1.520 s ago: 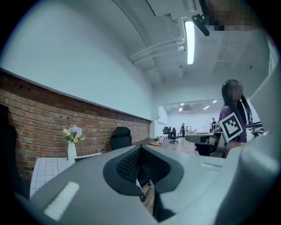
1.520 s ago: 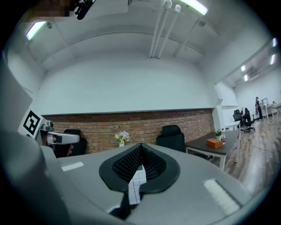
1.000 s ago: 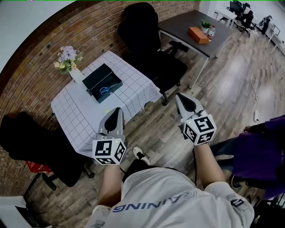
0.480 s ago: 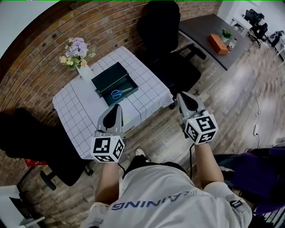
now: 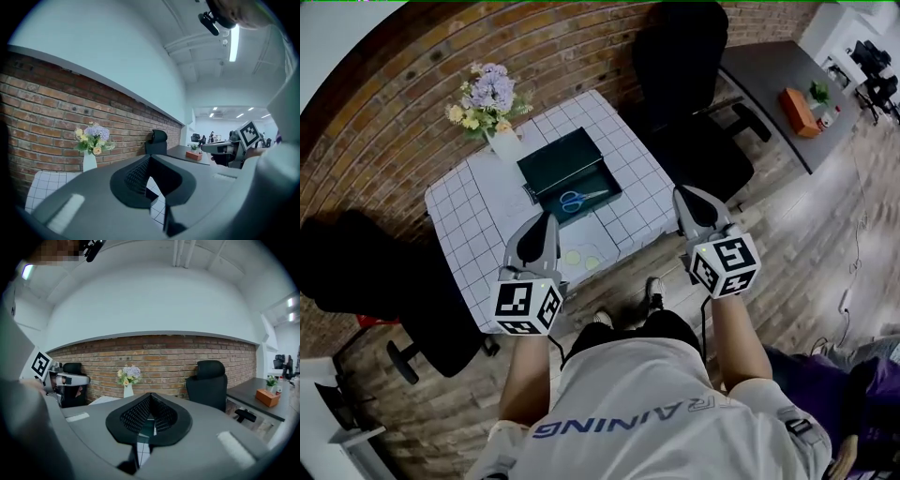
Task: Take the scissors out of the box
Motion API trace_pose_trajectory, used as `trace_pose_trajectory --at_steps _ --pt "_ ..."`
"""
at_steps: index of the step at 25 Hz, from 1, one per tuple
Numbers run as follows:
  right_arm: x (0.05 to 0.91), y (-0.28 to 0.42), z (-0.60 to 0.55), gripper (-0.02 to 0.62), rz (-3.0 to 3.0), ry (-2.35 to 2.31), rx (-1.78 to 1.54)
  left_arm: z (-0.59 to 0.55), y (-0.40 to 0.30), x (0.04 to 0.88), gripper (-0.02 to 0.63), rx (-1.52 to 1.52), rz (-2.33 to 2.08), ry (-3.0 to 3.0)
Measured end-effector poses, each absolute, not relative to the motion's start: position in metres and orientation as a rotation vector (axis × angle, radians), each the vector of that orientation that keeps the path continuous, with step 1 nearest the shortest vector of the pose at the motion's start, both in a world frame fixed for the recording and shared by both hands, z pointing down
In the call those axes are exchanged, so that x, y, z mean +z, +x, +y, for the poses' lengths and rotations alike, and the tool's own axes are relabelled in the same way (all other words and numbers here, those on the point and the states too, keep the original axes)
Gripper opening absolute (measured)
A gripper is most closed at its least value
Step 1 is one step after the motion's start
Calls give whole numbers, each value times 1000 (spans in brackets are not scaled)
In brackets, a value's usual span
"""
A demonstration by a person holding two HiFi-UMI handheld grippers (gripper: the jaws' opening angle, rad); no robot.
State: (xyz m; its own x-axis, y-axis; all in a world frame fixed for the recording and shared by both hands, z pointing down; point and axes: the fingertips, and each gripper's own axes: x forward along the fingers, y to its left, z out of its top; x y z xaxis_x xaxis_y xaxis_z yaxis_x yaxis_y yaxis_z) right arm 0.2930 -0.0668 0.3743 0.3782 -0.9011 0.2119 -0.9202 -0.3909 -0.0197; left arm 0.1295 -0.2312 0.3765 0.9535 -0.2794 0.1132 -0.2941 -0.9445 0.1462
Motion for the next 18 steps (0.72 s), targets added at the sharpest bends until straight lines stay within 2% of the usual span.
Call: trace_pose_trajectory --at_steps 11,18 --pt "406 370 -195 15 -2108 2148 347 -289 172 383 4 189 -899 2850" --pt "449 359 -258 21 -2310 1665 444 -290 167 398 3 249 -1215 2695"
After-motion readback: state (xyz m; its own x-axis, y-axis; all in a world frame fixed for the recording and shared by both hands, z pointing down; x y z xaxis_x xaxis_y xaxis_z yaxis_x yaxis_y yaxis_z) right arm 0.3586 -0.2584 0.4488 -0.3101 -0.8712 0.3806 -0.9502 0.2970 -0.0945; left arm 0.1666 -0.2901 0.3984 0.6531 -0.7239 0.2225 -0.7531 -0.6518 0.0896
